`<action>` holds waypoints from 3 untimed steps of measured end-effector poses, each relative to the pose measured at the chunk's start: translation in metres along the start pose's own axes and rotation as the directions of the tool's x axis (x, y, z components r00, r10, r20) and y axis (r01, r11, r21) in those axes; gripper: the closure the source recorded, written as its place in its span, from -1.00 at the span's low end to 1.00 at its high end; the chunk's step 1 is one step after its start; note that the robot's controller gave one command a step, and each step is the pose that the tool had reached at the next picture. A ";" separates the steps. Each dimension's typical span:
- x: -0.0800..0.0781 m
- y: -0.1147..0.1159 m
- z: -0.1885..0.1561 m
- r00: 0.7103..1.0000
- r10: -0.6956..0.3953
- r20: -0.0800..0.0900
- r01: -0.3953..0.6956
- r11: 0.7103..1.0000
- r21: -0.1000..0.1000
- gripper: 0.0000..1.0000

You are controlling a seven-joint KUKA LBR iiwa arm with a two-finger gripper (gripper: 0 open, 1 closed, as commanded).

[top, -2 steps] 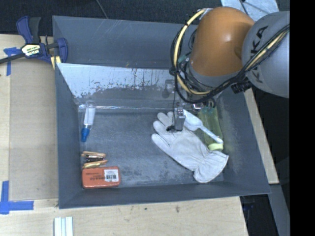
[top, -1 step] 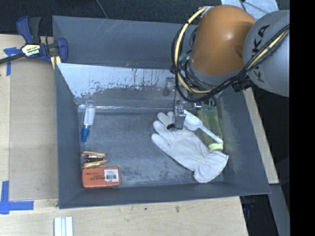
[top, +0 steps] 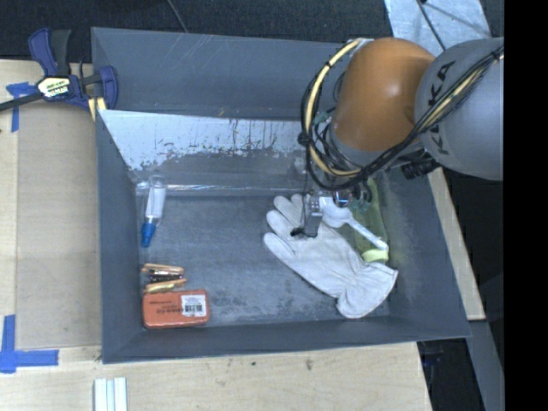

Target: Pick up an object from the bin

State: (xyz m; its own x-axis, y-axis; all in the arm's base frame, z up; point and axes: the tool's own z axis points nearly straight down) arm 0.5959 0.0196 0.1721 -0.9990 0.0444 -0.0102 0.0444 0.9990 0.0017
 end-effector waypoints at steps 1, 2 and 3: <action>0.009 -0.045 0.024 1.000 -0.004 -0.013 0.004 1.000 0.000 -1.00; -0.010 -0.061 0.062 0.999 0.049 0.002 -0.050 0.999 0.006 -1.00; 0.007 -0.056 0.099 0.997 -0.075 -0.007 0.075 0.997 0.001 1.00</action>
Offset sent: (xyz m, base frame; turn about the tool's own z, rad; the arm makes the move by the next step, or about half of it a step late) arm 0.0176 -0.0425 -0.0948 0.0739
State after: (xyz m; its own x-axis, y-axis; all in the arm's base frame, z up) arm 0.5873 -0.0362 0.0727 -0.9995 -0.0307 -0.0032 -0.0307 0.9995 -0.0005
